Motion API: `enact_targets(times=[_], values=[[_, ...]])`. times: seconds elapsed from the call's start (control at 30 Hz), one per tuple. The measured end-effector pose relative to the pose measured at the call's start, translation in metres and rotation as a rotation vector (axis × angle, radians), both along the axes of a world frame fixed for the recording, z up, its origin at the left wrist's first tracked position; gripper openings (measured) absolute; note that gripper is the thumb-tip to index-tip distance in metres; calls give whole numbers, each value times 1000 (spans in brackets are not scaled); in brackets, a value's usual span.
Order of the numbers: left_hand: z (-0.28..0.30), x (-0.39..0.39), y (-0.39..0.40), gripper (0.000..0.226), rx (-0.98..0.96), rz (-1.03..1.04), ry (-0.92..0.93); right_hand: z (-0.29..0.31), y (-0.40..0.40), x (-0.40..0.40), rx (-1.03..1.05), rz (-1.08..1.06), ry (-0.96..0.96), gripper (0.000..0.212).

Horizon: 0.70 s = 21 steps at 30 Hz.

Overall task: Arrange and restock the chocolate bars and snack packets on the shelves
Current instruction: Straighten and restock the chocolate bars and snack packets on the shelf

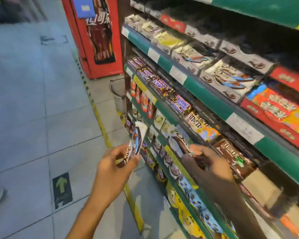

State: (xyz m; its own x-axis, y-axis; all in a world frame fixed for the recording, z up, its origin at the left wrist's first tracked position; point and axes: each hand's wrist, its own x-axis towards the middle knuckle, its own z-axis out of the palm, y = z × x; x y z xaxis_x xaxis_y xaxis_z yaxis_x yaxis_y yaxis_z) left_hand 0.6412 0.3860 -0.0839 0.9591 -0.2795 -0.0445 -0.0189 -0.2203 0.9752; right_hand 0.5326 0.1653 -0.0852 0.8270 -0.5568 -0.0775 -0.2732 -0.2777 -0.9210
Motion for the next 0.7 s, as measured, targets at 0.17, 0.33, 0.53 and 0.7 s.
enact_targets(times=[0.17, 0.33, 0.53, 0.7], values=[[5, 82, -25, 29, 44, -126, -68, 8, -11, 57, -97, -111, 10, 40], [6, 160, -61, 32, 1, -351, -111, 17, -11, 95, -233, -272, 11, 48], [30, 227, -108, 39, 14, -670, -275, 49, -10, 120, -368, -478, 53, 52], [54, 247, -150, 48, -18, -823, -380, 79, -19, 125, -477, -586, 56, 43]])
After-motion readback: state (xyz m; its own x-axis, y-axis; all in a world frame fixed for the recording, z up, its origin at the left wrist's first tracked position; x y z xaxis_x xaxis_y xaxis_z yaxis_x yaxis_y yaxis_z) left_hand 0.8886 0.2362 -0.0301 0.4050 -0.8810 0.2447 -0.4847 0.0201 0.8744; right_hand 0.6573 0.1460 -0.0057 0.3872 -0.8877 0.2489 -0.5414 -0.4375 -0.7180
